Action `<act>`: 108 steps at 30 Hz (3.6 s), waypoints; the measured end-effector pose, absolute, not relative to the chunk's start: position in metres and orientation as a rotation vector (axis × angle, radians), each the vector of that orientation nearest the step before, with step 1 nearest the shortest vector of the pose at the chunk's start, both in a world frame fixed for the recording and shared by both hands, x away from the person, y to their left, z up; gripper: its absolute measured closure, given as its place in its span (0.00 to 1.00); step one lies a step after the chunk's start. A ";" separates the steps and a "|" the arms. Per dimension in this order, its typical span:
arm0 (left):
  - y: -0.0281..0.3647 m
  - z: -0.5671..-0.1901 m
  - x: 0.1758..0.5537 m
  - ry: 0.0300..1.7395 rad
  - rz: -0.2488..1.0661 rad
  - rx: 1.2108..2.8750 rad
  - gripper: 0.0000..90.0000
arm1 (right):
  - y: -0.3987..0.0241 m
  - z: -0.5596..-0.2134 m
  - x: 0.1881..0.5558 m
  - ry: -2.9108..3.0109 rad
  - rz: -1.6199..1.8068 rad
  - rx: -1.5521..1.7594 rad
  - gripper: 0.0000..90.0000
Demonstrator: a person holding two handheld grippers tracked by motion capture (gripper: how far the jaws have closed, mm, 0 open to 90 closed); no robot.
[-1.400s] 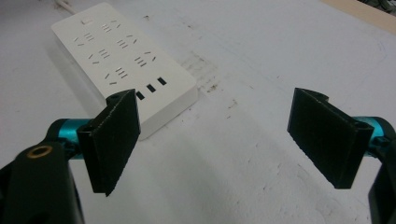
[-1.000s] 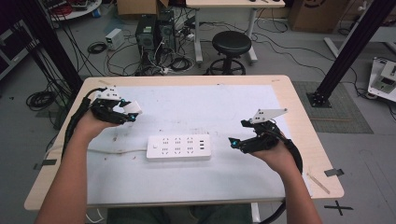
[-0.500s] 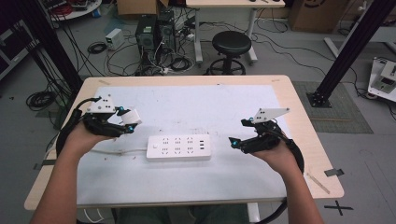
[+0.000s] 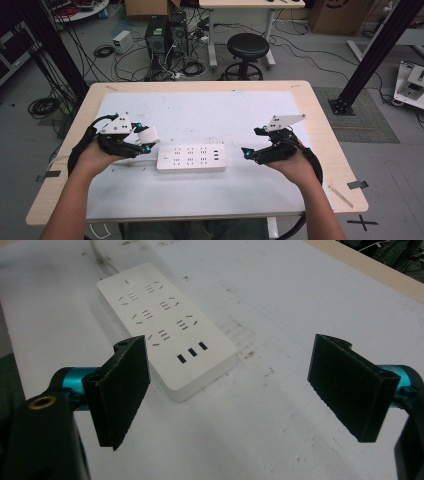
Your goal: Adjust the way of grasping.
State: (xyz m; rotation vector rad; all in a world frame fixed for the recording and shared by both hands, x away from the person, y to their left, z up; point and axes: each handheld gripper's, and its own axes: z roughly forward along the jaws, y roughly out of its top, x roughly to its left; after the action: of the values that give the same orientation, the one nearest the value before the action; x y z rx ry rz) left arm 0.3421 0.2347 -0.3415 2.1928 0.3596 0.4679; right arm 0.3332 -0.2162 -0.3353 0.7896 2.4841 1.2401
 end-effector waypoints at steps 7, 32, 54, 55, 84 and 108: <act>0.213 -0.346 0.332 0.277 0.458 2.178 0.47 | -0.210 -0.337 0.328 2.506 1.241 0.810 0.19; 0.154 -0.381 0.290 0.066 0.471 2.085 0.47 | -0.160 -0.355 0.297 2.644 1.375 0.753 0.19; 0.126 -0.391 0.260 -0.091 0.665 2.028 0.47 | -0.118 -0.387 0.304 2.768 1.656 0.901 0.20; 0.126 -0.391 0.260 -0.093 0.661 2.027 0.47 | -0.117 -0.389 0.305 2.763 1.676 0.895 0.20; 0.118 -0.386 0.255 -0.137 0.744 2.019 0.47 | -0.112 -0.398 0.311 2.779 1.923 0.972 0.62; 0.144 -0.374 0.268 0.068 0.661 2.024 0.20 | -0.125 -0.382 0.317 2.746 1.818 0.935 0.70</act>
State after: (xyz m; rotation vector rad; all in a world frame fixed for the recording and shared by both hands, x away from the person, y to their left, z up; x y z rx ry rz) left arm 0.2680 0.1443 -0.3743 2.0242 0.0679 0.6609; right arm 0.3166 -0.1246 -0.3821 0.9346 2.7462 1.8183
